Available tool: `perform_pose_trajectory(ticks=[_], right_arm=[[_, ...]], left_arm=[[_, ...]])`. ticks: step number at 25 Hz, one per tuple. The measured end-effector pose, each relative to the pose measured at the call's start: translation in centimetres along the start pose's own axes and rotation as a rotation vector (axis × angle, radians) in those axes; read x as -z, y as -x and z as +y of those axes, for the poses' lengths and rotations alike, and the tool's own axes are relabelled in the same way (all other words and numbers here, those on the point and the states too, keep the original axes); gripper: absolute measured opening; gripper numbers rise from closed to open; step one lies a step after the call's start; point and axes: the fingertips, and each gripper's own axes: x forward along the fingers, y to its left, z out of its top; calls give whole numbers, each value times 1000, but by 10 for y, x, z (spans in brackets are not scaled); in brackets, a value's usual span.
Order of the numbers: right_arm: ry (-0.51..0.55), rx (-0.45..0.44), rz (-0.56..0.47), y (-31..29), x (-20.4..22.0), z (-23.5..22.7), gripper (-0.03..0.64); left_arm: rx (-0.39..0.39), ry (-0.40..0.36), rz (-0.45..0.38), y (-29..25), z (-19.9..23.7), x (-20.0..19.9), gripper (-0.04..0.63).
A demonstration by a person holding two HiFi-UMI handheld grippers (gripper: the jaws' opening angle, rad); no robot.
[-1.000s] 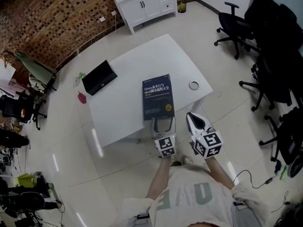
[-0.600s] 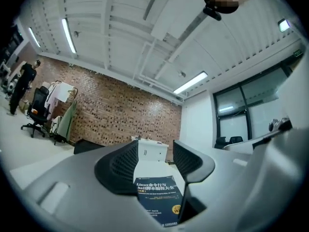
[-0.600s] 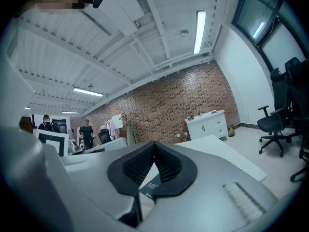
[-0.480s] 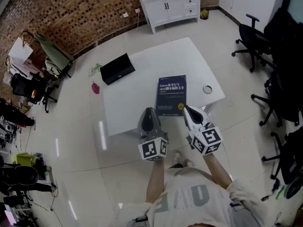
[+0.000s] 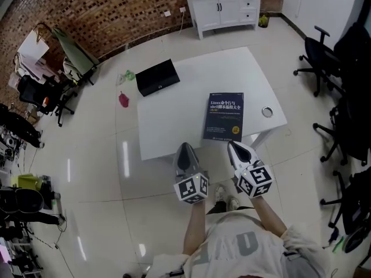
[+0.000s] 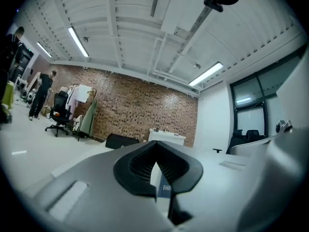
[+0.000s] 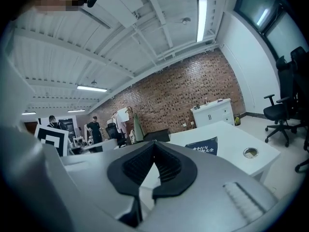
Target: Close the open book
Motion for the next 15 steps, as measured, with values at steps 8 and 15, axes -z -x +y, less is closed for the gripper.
perform_pose_trajectory(ticks=[8, 15], right_arm=[[48, -1, 65, -4, 29, 45, 5], [85, -24, -41, 74, 16, 78, 3]], left_arm=[[-19, 91, 123, 24, 39, 42, 11], [48, 52, 59, 86, -4, 19, 11]])
